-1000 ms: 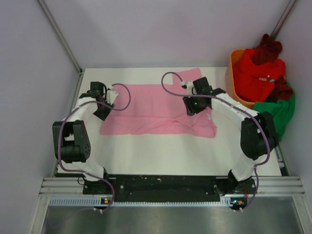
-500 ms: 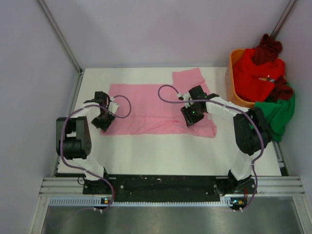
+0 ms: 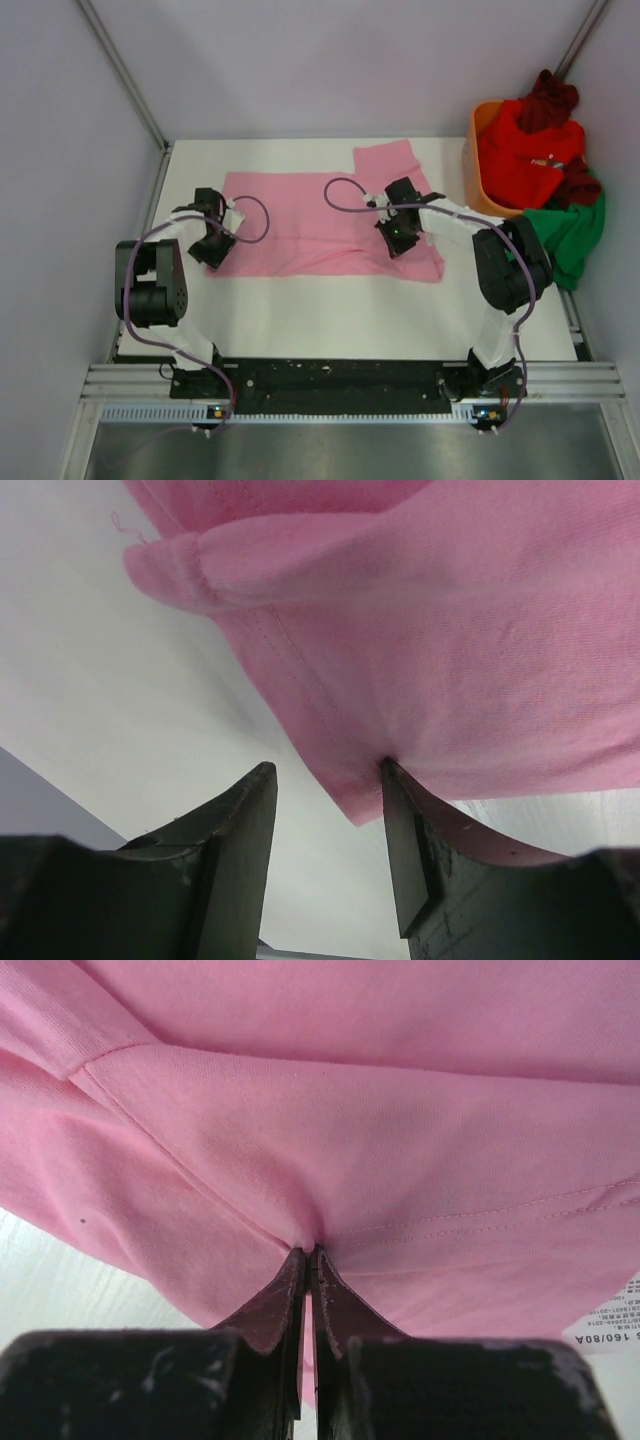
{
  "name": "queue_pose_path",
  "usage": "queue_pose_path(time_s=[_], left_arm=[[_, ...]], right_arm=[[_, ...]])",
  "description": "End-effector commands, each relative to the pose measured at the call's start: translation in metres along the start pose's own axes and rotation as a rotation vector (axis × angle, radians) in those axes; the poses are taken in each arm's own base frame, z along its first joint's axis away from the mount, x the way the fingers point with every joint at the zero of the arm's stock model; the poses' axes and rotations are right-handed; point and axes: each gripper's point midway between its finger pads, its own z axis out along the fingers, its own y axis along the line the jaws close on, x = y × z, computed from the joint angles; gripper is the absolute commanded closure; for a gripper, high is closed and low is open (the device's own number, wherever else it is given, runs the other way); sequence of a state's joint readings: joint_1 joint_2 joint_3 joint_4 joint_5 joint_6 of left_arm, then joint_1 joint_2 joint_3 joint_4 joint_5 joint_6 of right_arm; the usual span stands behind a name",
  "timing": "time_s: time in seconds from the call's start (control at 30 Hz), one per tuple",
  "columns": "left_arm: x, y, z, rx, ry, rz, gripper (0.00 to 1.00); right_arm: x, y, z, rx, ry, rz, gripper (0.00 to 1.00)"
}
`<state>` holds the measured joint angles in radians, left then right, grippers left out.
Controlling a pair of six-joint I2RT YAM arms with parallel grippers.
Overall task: Fold and stack the t-shirts
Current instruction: Fold the flattened tshirt in 1/3 of the way
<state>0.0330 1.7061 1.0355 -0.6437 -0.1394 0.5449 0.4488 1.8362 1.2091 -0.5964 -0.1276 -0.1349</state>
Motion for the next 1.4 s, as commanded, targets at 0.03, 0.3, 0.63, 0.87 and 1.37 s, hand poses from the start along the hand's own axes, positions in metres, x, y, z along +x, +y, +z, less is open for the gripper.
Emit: queue_pose_path(time_s=[0.03, 0.3, 0.63, 0.87, 1.37], left_arm=[[0.006, 0.0, 0.013, -0.011, 0.014, 0.004, 0.49], [0.005, 0.001, 0.014, -0.013, 0.015, 0.004, 0.49], [0.009, 0.001, 0.013, -0.021, 0.025, 0.011, 0.49], [0.011, 0.001, 0.014, -0.02, 0.035, 0.017, 0.49], [-0.007, 0.023, -0.019, -0.099, -0.058, 0.08, 0.45]], right_arm=[[-0.035, -0.001, -0.028, 0.027, -0.104, -0.018, 1.0], [-0.085, -0.01, -0.035, 0.041, -0.172, -0.147, 1.0], [-0.139, -0.008, -0.006, -0.006, -0.219, -0.256, 1.0], [-0.154, -0.003, 0.017, -0.003, -0.224, -0.318, 1.0], [-0.189, -0.029, -0.064, 0.201, -0.411, 0.038, 0.39]])
